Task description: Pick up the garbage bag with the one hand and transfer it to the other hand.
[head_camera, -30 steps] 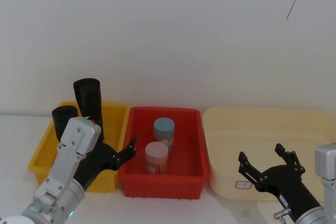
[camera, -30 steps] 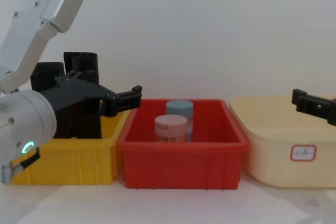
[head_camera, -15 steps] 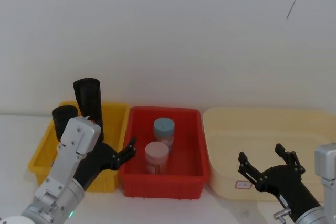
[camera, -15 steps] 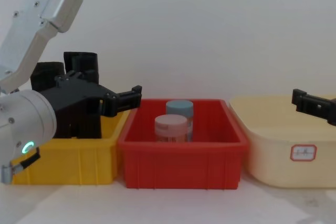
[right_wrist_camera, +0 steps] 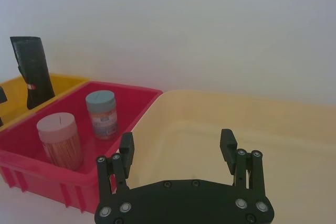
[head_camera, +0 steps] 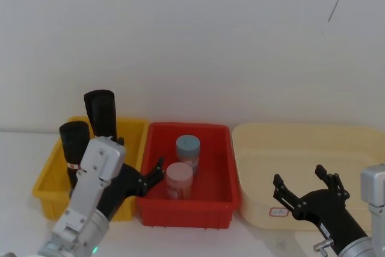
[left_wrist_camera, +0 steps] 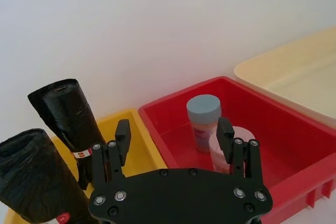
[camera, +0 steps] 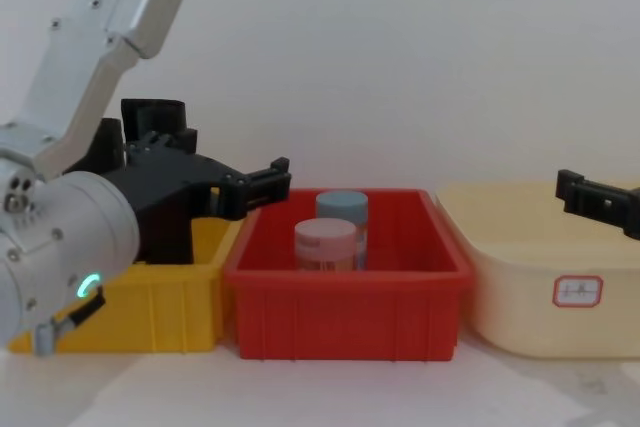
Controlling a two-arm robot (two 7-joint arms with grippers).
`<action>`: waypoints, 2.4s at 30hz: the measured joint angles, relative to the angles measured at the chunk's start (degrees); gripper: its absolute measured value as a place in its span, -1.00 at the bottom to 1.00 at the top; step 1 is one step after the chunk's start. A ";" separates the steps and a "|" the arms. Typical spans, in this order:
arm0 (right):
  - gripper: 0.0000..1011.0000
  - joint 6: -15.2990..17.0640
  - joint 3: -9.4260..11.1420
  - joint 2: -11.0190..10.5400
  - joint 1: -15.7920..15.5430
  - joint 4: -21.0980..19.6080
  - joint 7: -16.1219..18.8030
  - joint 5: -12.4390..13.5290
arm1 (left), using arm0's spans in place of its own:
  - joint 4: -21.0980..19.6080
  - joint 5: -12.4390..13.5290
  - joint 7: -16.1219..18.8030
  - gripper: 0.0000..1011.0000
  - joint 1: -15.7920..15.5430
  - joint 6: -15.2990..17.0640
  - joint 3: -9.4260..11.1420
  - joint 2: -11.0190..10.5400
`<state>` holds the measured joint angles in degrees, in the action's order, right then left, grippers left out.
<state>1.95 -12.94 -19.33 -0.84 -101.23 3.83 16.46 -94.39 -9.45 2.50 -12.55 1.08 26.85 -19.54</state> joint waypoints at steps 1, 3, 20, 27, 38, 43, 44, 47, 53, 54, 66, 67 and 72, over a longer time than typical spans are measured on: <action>0.98 0.00 0.00 0.00 0.00 0.00 0.00 0.00 | -0.49 0.48 0.75 0.98 0.47 0.20 0.17 0.41; 0.98 0.00 0.00 0.00 0.00 0.00 0.00 0.00 | -1.21 1.27 2.06 0.98 1.13 0.59 0.34 0.90; 0.98 0.00 0.00 0.00 0.00 0.00 0.00 0.00 | -7.89 5.65 11.34 0.98 8.45 4.05 -1.82 2.33; 0.98 0.00 0.00 0.00 0.00 0.00 0.00 0.00 | -10.72 6.29 14.49 0.98 11.95 5.63 -4.89 1.65; 0.98 0.00 0.00 0.00 0.00 0.00 0.00 0.00 | -11.73 5.47 15.57 0.98 13.71 7.59 -8.27 1.20; 0.98 0.00 0.00 0.00 0.00 0.00 0.00 0.00 | -10.68 4.67 14.90 0.98 13.09 7.80 -8.95 1.50; 0.98 0.00 0.00 0.00 0.00 0.00 0.00 0.00 | -10.25 4.43 14.62 0.98 12.78 7.80 -9.10 1.65; 0.98 0.00 0.00 0.00 0.00 0.00 0.00 0.00 | -9.48 4.04 14.17 0.98 12.22 7.75 -9.37 1.95; 0.98 0.00 0.00 0.00 0.00 0.00 0.00 0.00 | -7.25 2.71 12.90 0.98 10.66 6.81 -10.08 3.02; 0.98 0.00 0.00 0.00 0.00 0.00 0.00 0.00 | -7.06 2.53 12.74 0.98 10.52 6.66 -10.14 3.12; 0.98 0.00 0.00 0.00 0.00 0.00 0.00 0.00 | -1.07 0.19 9.70 0.98 6.12 3.58 -11.21 5.26; 0.98 0.00 0.00 0.00 0.00 0.00 0.00 0.00 | -0.34 0.03 9.32 0.98 5.55 3.26 -11.27 5.45; 0.98 0.00 0.00 0.00 0.00 0.00 0.00 0.00 | 2.06 -0.41 8.03 0.98 3.72 2.28 -11.40 6.03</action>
<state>1.95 -12.94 -19.33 -0.84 -101.23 3.83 16.46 -92.33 -9.86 10.54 -8.83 3.36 15.45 -13.50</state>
